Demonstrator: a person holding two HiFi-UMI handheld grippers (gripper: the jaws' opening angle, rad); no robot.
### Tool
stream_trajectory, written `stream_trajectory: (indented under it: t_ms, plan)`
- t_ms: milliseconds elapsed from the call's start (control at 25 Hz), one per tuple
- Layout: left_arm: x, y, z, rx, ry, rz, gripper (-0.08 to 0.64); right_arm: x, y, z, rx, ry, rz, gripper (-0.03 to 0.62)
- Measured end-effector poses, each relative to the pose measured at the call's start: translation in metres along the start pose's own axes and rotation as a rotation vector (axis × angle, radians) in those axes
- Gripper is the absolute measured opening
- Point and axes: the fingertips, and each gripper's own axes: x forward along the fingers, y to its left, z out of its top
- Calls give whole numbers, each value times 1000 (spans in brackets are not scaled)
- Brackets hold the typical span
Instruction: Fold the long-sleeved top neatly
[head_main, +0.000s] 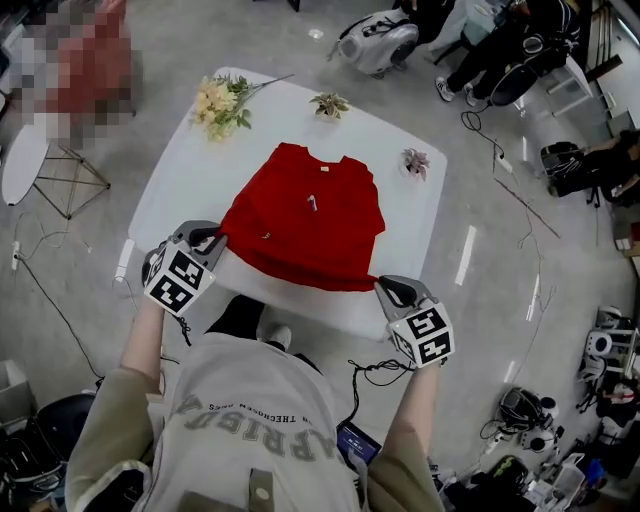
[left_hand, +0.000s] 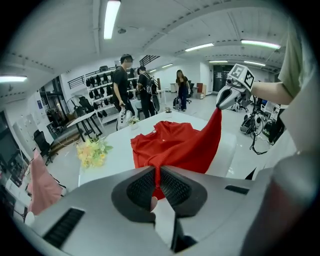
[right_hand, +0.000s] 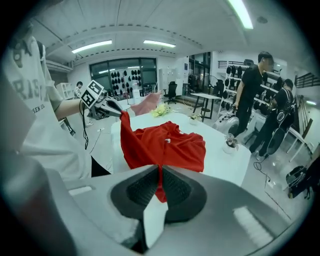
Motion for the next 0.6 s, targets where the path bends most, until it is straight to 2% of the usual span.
stream_trajectory:
  t_ms: [200,360,600]
  plan:
    - [48,50,39,29,26,-8,34,28,-60,29,62,15,-39,25]
    - [98,83,60,42,84,-33,35,64,-106,44,101,89,-75,25]
    - [167,103,54,17,204,-166,37,124,-146,26,181,266,-133,25]
